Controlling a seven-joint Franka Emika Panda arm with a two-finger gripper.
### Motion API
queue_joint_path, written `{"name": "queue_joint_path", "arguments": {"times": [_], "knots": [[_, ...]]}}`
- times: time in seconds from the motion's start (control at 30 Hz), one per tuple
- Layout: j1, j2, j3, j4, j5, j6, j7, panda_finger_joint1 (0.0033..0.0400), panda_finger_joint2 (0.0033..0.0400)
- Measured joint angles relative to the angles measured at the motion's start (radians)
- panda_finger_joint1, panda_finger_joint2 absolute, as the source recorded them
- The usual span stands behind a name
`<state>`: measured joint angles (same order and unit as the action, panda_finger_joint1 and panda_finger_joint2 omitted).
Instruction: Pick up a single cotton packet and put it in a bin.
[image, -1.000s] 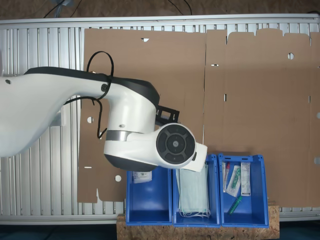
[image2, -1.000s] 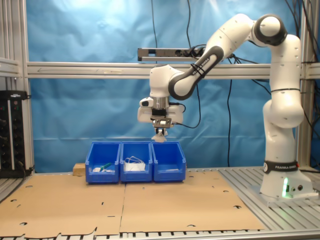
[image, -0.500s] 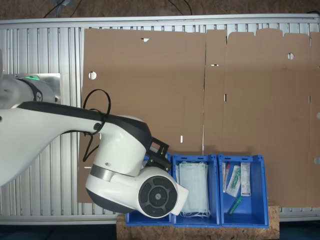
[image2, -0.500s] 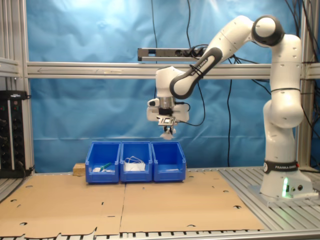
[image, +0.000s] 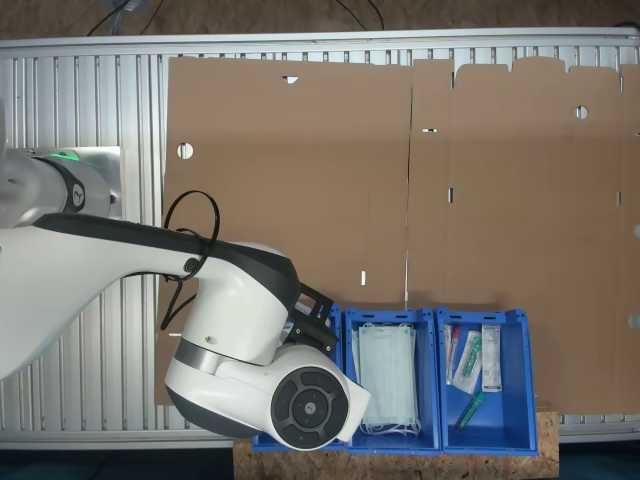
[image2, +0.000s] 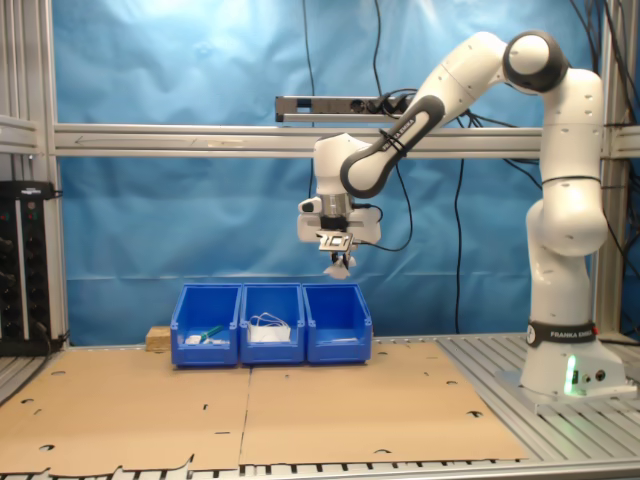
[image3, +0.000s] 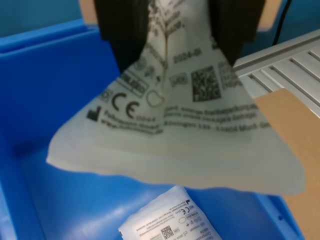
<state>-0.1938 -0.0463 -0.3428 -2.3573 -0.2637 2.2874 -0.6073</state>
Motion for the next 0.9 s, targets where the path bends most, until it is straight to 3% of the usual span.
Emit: {"name": "queue_joint_path", "arguments": {"times": [0.33,0.9], "knots": [[0.004,0.0,0.0,0.0,0.0,-0.002,-0.002,0.0076,0.0076],[0.008,0.0,0.0,0.001,0.0,-0.002,-0.056,0.0076,0.0076]]}}
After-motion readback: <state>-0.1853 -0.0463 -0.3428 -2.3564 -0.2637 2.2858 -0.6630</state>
